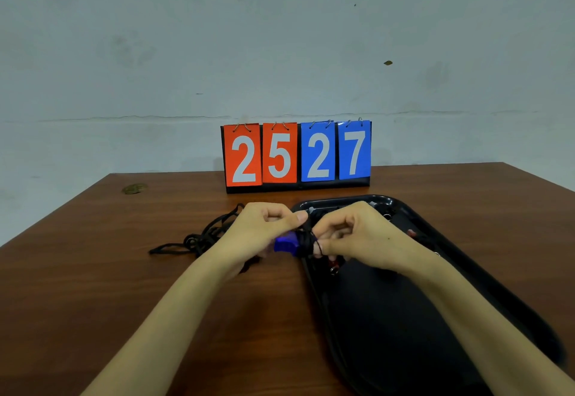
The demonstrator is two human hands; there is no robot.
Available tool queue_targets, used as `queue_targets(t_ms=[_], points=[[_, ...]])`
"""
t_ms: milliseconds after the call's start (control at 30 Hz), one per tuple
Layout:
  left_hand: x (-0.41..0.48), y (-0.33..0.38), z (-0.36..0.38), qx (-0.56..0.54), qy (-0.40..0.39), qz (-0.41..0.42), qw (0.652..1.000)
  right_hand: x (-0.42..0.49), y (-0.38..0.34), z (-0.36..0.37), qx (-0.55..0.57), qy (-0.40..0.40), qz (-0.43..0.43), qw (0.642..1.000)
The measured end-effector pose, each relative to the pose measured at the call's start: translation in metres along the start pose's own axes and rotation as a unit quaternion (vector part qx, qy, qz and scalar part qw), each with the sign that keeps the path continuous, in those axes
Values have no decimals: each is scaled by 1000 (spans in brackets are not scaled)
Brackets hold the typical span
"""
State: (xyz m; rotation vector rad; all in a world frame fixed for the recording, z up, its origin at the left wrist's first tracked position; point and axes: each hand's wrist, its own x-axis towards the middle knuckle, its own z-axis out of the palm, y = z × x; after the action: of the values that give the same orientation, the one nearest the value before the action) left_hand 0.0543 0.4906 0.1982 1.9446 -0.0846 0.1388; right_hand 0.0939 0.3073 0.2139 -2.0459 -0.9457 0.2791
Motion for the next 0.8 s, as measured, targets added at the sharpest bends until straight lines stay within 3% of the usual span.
queue_targets(t_ms=[100,200,367,600,800], points=[[0,-2,3,-54,-8,-26,998,0,-1,-1,33,19,-5,999],[0,-1,7,-93,0,-13,996,2,2,-3,59,86,1,995],[2,-7,17,-71,14,18,997,6,6,-4,90,205,28,974],[3,-14,31,31,0,54,998,8,17,-1,-97,302,47,947],[3,-15,31,61,20,58,996,8,19,2,-251,271,50,928]])
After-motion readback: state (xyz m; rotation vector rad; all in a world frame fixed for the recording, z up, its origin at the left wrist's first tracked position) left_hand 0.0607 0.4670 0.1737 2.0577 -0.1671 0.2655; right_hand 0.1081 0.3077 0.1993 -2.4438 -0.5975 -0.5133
